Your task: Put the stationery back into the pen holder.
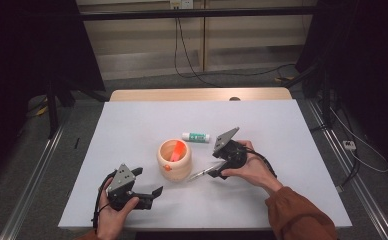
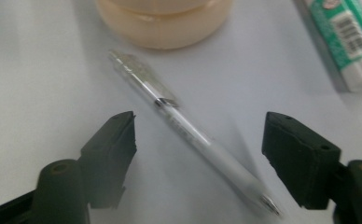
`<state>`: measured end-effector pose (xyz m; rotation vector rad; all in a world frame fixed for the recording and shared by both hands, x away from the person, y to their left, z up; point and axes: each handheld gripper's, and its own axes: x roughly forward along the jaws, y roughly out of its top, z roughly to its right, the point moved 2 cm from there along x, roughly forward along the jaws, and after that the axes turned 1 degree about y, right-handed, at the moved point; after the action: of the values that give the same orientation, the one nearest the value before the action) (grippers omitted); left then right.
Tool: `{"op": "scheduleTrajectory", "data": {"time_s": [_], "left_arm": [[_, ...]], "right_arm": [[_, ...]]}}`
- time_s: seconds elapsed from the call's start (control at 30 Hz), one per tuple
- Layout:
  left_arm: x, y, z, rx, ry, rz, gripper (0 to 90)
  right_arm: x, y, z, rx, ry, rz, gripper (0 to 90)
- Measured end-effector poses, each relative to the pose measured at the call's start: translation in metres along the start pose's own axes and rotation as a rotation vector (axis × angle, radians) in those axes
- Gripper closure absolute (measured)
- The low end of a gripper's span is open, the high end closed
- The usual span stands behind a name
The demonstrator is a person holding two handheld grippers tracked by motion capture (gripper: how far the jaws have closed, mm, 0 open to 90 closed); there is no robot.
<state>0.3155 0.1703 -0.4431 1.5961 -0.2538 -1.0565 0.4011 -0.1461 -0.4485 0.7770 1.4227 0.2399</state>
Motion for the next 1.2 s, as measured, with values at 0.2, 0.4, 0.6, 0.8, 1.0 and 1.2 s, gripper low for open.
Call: {"op": "scheduleTrajectory", "data": {"time_s": [0.2,0.4,0.6,0.8,1.0,1.2], "left_arm": [[0.000,0.000,0.000,0.001,0.001,0.000,5.9],[-0.001,0.000,0.000,-0.006,0.000,0.001,5.9],[-0.001,0.000,0.000,-0.007,-0.002,0.001,5.9],[-0.001,0.000,0.000,-0.003,0.000,-0.003,6.0],[0.000,0.000,0.000,-0.004,0.000,-0.002,5.9],[-0.001,0.000,0.000,-0.006,-0.001,-0.003,5.9]], "right_arm": [[0.012,0.011,-0.007,-0.103,0.039,-0.054,39.2],[0.021,0.025,-0.009,-0.186,0.083,-0.097,50.7],[0.026,0.026,-0.007,-0.223,0.093,-0.132,58.4],[0.026,0.021,-0.002,-0.229,0.106,-0.136,65.3],[0.026,0.020,0.002,-0.224,0.134,-0.122,69.7],[0.027,0.021,0.003,-0.246,0.146,-0.131,73.4]]}}
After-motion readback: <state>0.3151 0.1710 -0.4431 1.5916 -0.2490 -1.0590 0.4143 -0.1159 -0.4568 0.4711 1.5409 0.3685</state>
